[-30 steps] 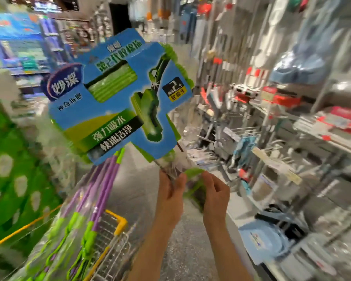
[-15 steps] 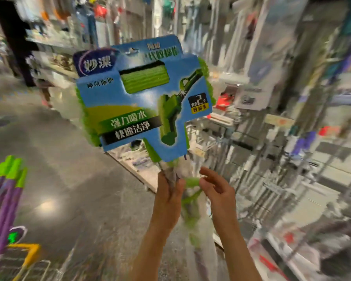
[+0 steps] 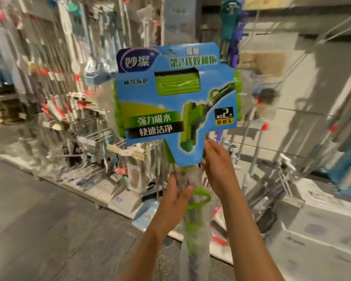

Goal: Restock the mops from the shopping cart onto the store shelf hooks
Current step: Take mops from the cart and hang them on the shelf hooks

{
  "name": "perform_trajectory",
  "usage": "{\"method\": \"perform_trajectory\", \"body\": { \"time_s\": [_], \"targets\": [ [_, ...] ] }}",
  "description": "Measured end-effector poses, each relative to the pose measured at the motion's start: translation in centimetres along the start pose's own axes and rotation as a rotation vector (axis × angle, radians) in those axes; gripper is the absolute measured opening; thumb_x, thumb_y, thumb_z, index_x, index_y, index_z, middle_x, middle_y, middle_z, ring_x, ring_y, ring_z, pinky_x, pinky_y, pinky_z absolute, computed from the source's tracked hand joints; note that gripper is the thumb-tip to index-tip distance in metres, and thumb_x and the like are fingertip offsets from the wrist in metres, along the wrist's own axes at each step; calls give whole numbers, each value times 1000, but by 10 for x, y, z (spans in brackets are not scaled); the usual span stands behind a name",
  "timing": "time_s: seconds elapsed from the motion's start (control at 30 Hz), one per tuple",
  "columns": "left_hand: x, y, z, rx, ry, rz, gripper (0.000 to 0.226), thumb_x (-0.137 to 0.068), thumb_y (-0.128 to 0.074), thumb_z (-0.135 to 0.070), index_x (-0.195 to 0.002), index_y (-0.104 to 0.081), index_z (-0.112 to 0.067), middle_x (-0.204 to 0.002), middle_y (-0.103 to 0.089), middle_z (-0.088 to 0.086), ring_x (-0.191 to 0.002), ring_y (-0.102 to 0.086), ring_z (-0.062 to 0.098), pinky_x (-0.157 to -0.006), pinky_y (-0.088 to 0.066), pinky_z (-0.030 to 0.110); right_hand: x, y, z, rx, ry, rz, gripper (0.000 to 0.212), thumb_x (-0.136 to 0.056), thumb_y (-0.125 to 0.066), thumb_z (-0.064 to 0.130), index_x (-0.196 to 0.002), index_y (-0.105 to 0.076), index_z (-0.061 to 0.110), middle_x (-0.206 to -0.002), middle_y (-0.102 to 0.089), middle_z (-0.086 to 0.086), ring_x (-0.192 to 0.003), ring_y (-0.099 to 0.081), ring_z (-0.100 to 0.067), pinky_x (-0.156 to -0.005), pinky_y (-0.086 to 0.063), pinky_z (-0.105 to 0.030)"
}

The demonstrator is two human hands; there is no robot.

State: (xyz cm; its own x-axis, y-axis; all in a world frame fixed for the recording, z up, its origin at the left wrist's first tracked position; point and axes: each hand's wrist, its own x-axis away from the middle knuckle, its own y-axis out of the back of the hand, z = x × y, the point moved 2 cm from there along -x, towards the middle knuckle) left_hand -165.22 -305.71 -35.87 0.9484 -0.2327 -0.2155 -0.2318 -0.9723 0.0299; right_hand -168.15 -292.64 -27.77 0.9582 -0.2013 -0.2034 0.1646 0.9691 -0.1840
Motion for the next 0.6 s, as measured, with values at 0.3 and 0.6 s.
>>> {"method": "perform_trajectory", "body": {
  "time_s": [0.3, 0.6],
  "targets": [
    [-36, -49, -31, -158, 89, 226, 19, -103, -33, -49, -98, -45, -35, -101, -50, -21, -95, -50, -8, -81, -35, 0, 3, 63, 29, -24, 68, -256, 31, -100, -58, 17, -101, -61, -14, -91, -65, -15, -78, -59, -20, -53, -46, -24],
    [-105, -64, -70, 250, 19, 141, 44, -79, -64, -53, -108, -69, -21, -103, -75, -7, -103, -69, 11, -95, -55, 40, 18, 87, 37, 6, 83, -424, 16, -98, -60, 12, -90, -73, 10, -87, -73, -4, -81, -68, -15, -72, -52, -38]
  ]
}}
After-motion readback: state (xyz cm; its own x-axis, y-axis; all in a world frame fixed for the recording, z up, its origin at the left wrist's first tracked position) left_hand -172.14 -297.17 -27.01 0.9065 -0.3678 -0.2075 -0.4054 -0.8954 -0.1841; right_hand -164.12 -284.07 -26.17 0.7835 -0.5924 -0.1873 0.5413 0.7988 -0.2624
